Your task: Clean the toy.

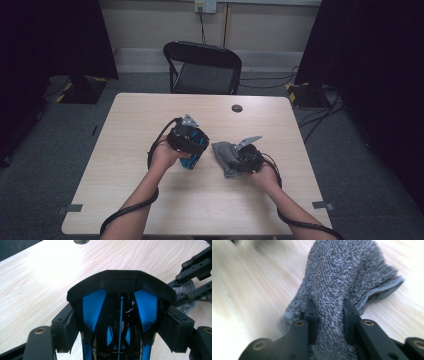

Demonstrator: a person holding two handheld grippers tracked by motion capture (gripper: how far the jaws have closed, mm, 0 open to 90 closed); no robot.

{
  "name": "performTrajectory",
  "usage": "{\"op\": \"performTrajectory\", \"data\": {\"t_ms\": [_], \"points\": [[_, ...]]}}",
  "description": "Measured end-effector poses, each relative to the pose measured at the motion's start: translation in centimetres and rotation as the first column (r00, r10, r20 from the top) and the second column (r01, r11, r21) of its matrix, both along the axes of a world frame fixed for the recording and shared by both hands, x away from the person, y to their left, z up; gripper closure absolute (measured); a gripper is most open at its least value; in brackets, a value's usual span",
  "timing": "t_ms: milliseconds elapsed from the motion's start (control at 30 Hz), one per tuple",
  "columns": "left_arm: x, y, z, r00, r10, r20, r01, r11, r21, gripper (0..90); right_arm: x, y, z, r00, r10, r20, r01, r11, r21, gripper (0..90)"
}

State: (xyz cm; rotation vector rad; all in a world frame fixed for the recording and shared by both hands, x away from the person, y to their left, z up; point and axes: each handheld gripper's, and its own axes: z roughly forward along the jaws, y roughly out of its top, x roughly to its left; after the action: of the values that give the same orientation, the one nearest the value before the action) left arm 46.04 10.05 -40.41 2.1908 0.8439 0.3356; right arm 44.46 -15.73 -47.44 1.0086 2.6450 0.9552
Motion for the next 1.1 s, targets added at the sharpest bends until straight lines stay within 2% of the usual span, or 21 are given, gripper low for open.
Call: {"op": "performTrajectory", "data": {"t_ms": [33, 67, 100, 133, 200, 333, 633, 1100], "points": [[-0.1, 0.0, 0.0, 1.0, -0.005, 0.001, 0.005, 1.0, -0.001, 25.4, 0.1, -0.1, 0.4, 1.0, 0.002, 0.001, -0.002, 1.0, 0.027, 72.6], [-0.1, 0.0, 0.0, 1.0, -0.005, 0.001, 0.005, 1.0, -0.001, 25.4, 0.1, -0.1, 0.4, 1.0, 0.002, 0.001, -0.002, 1.0, 0.027, 72.6], [-0.1, -0.1, 0.1, 1.0, -0.005, 0.0, 0.005, 1.0, -0.005, 25.4, 0.2, -0.1, 1.0, 0.9999, -0.003, 0.01, 0.002, 0.999, 0.052, 72.7], [-0.1, -0.1, 0.2, 0.9999, -0.012, 0.002, 0.012, 0.9999, 0.001, 25.4, 0.5, -0.2, 2.4, 0.9994, -0.007, 0.034, 0.004, 0.995, 0.099, 72.7], [-0.1, -0.1, 0.2, 1.0, -0.009, 0.0, 0.009, 0.9999, -0.011, 25.4, 0.8, -0.1, 3.9, 0.9987, 0.002, 0.052, -0.01, 0.99, 0.144, 72.8], [0.0, -0.1, 0.3, 0.9999, -0.014, -0.005, 0.014, 0.9998, -0.015, 25.4, 0.7, 0.8, 5.6, 0.9955, 0.047, 0.082, -0.059, 0.985, 0.161, 72.8], [0.0, -0.5, 0.2, 0.9998, -0.019, -0.007, 0.019, 0.9998, -0.01, 25.4, -0.1, 2.7, 5.4, 0.9877, 0.13, 0.087, -0.142, 0.978, 0.151, 73.6], [0.1, -0.9, 0.7, 0.9997, -0.025, 0.003, 0.025, 0.9995, -0.016, 25.4, -0.6, 3.8, 4.2, 0.9814, 0.178, 0.071, -0.187, 0.972, 0.145, 73.7]]}}
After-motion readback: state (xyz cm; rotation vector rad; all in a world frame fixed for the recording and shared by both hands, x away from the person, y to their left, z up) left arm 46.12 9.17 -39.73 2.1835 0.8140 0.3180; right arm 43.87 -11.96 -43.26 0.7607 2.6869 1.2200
